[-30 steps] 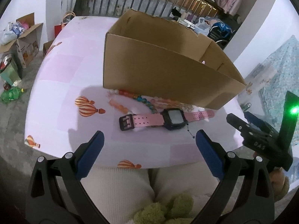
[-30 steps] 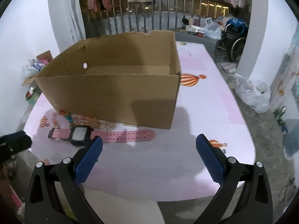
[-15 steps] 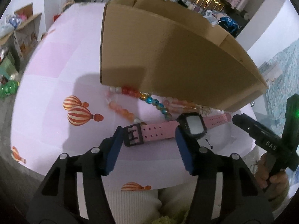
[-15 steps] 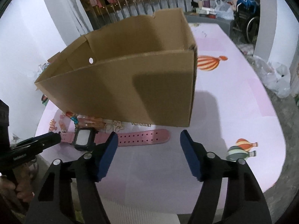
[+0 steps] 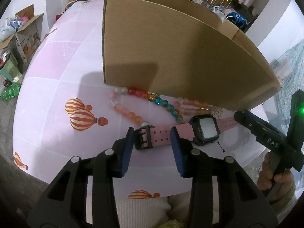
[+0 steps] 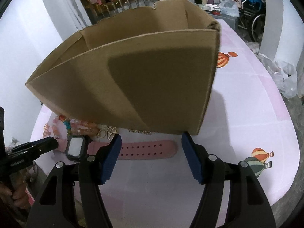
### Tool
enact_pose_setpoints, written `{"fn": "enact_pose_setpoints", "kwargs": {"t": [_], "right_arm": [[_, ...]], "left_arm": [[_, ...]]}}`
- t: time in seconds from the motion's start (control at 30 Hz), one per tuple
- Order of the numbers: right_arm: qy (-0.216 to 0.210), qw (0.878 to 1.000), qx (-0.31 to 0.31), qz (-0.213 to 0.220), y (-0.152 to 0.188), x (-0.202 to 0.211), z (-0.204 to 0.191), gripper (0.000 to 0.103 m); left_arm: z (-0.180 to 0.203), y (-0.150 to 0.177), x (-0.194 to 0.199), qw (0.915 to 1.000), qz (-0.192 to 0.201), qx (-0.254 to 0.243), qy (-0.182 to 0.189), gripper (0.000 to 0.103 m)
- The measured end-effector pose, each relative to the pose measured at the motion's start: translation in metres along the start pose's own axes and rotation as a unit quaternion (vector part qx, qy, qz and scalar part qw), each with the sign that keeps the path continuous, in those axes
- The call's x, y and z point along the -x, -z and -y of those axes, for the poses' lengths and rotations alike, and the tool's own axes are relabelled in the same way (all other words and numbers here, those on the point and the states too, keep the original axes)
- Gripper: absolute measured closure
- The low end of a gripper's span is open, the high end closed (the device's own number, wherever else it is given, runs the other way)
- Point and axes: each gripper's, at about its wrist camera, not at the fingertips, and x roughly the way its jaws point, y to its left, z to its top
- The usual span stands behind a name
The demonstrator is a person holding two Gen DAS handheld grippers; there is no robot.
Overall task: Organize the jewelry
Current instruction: 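Lower the left tool onto the pink watch strap and close it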
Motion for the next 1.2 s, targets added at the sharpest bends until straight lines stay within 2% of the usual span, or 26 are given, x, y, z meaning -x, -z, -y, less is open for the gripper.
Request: {"fn": "enact_pose_setpoints", "kwargs": {"t": [0.1, 0.5, 0.6, 0.67, 0.73, 0.83, 0.93, 1.13, 1.2], "right_arm": [[-0.004, 1.0, -0.007, -0.005, 0.0, 0.003, 0.001, 0.039], [-0.075, 0.992, -0.104, -0.011, 0.005, 0.01, 0.028, 0.039], [-0.084, 0.99, -0.112, -0.011, 0.006, 0.01, 0.031, 0.039], [-0.104, 0.988, -0.116, -0.001, 0.007, 0.018, 0.03, 0.039], [-0.103, 0.989, -0.108, 0.001, 0.007, 0.017, 0.023, 0.039], [-0.077, 0.992, -0.094, -0.015, 0.009, 0.009, 0.017, 0.039], [-0.078, 0.993, -0.086, -0.013, 0.008, 0.007, 0.016, 0.038], [-0.14, 0.984, -0.106, -0.029, 0.009, 0.003, 0.012, 0.038], [-0.169, 0.977, -0.127, -0.034, 0.01, 0.001, 0.017, 0.038]], "left_arm": [[-0.004, 0.001, 0.001, 0.9999, -0.001, 0.008, 0.01, 0.075], [-0.004, 0.002, 0.0, 0.9998, 0.004, 0.013, 0.013, 0.075], [-0.005, 0.002, 0.001, 0.9998, 0.004, 0.014, 0.012, 0.075], [-0.005, 0.003, 0.001, 0.9998, 0.004, 0.014, 0.011, 0.075], [-0.004, 0.003, 0.001, 0.9998, 0.005, 0.014, 0.011, 0.075], [-0.004, 0.003, 0.001, 0.9998, 0.004, 0.016, 0.011, 0.075], [-0.004, 0.002, 0.001, 0.9998, 0.004, 0.016, 0.011, 0.075], [-0.005, 0.001, 0.001, 0.9998, 0.003, 0.017, 0.012, 0.075], [-0.006, 0.001, 0.001, 0.9998, 0.003, 0.017, 0.013, 0.075]]}}
